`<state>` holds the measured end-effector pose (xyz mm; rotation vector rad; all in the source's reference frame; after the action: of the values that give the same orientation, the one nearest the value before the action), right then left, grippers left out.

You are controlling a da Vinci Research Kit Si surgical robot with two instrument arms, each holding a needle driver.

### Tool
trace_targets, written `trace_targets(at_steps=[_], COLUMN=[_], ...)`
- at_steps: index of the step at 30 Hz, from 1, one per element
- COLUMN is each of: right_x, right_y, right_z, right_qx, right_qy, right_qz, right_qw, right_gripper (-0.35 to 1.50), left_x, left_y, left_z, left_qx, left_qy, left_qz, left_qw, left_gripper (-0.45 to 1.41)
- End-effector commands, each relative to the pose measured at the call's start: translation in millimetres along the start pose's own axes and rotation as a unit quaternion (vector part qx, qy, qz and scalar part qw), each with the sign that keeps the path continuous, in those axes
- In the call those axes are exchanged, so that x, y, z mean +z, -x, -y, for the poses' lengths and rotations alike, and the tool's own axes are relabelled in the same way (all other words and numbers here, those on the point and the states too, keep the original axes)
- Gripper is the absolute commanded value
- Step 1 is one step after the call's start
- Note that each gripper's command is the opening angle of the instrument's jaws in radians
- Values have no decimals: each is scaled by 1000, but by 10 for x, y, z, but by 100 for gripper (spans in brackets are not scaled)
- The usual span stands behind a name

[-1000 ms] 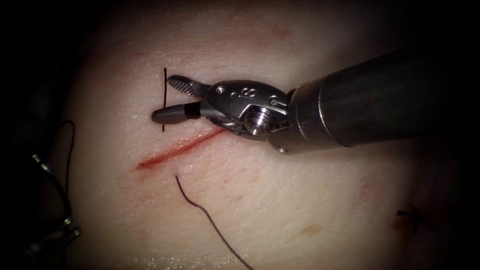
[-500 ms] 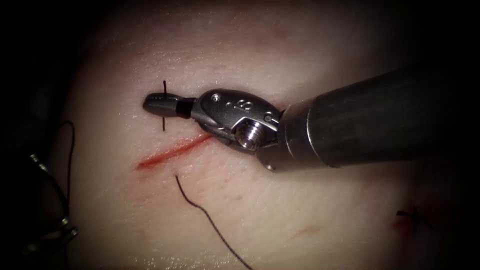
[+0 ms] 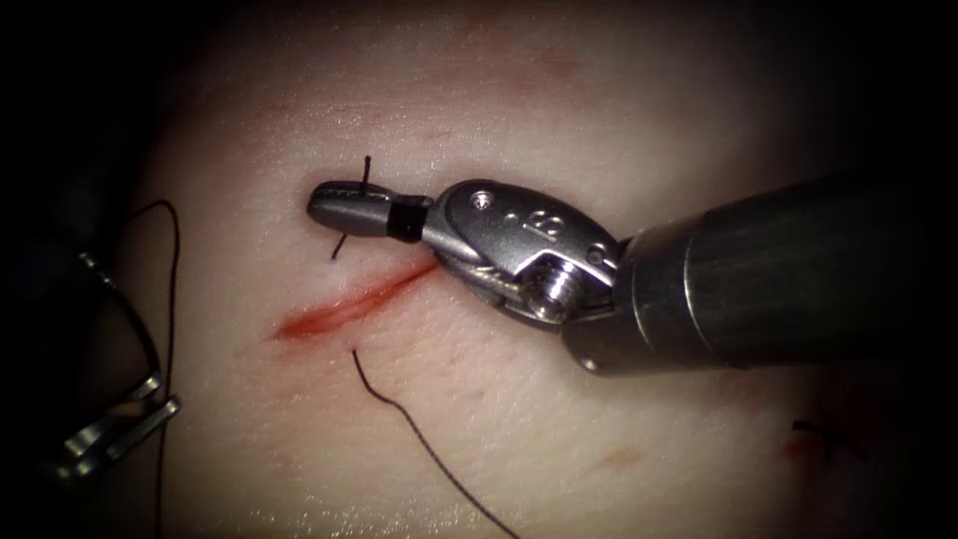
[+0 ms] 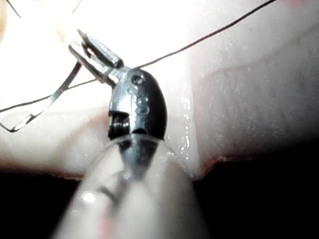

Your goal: Wound Closure

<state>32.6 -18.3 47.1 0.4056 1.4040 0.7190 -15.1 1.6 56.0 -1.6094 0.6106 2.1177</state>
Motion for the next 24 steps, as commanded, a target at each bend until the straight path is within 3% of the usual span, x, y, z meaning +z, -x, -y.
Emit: trace_targets(at_steps=[1, 8, 9, 10, 11, 13, 18, 24], right_x=[1, 1, 6, 7, 8, 5, -12, -43], right_y=[10, 7, 6, 6, 6, 7, 8, 12], right_z=[5, 10, 11, 11, 11, 11, 12, 15], right_qx=[1, -15, -30, -31, -31, -37, -37, -40], right_qy=[-1, -1, -1, -1, 1, 2, -3, -15], right_qz=[0, -4, -9, -15, -25, -45, -60, -69], right_qw=[1000, 1000, 999, 999, 999, 998, 997, 997], right_gripper=[-35, -35, 42, 101, 120, 138, 138, 123], left_x=[6, 24, 30, 34, 38, 50, 70, 93], left_y=[4, 15, 19, 22, 24, 34, 55, 93], left_z=[-7, 26, 36, 44, 50, 70, 101, 128], left_qx=[1, 10, 9, 10, 11, 14, 19, 22], left_qy=[-1, -22, -29, -33, -34, -44, -53, -67], left_qz=[4, 26, 28, 29, 29, 30, 37, 42], left_qw=[1000, 999, 999, 999, 999, 998, 998, 997], left_gripper=[-45, -45, -45, -45, -45, -45, -45, -45])
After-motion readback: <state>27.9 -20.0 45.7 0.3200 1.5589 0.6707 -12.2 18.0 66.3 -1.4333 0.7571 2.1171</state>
